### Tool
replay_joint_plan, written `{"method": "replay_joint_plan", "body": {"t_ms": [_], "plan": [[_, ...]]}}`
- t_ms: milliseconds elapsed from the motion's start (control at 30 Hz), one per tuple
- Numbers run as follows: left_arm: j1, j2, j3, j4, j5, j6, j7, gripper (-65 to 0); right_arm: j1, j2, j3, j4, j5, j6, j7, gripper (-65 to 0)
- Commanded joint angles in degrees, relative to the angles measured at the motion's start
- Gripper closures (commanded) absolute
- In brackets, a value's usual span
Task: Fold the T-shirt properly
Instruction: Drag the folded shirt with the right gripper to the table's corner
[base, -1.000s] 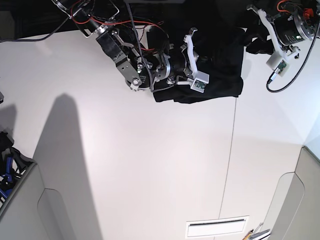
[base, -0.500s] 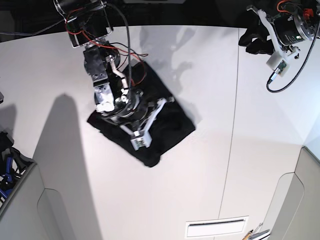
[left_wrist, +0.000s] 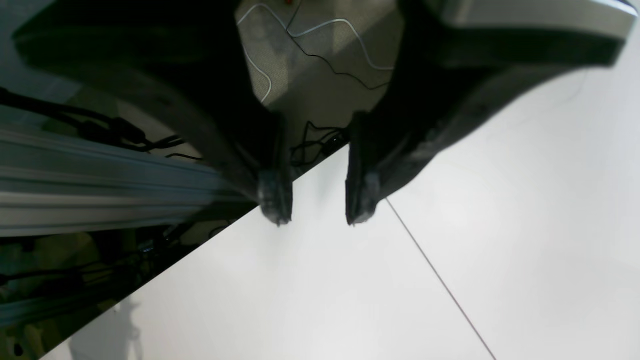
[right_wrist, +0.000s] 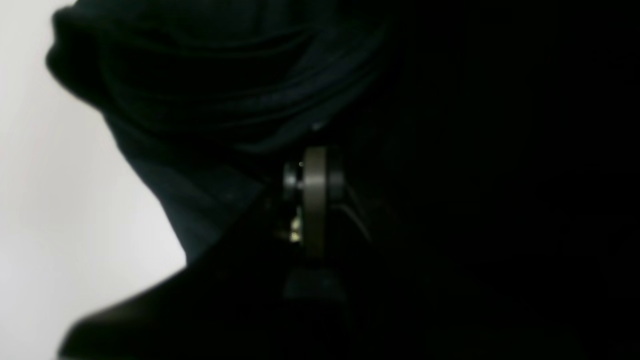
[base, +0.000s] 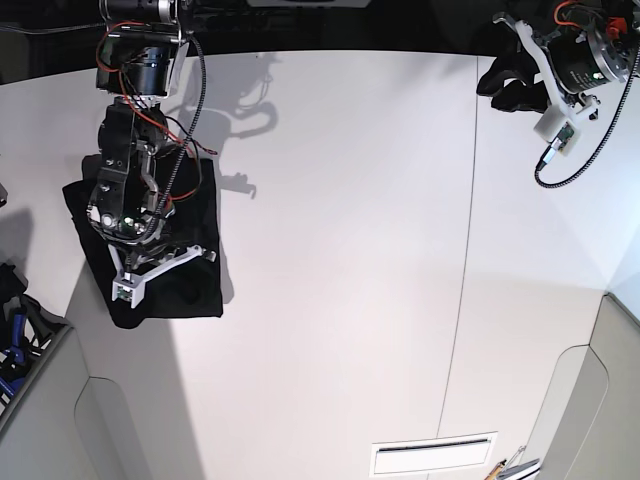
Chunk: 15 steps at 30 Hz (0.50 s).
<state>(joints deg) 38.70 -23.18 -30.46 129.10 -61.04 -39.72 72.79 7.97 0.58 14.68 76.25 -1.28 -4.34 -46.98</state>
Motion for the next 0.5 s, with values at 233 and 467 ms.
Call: {"method": "replay_joint_plan", "body": {"t_ms": [233,467], "plan": [[0.17,-0.61,-0.44,1.07,-1.09,-0.28,-1.05,-21.3,-2.19,0.7,5.2,-0.76,-2.8,-4.9,-6.19,0.0],[0.17,-0.61,-0.44,1.07,-1.07,-0.28,-2.36,-21.3,-2.6,0.68,5.18,3.87,-1.75,-4.9,-6.14,0.0]]}}
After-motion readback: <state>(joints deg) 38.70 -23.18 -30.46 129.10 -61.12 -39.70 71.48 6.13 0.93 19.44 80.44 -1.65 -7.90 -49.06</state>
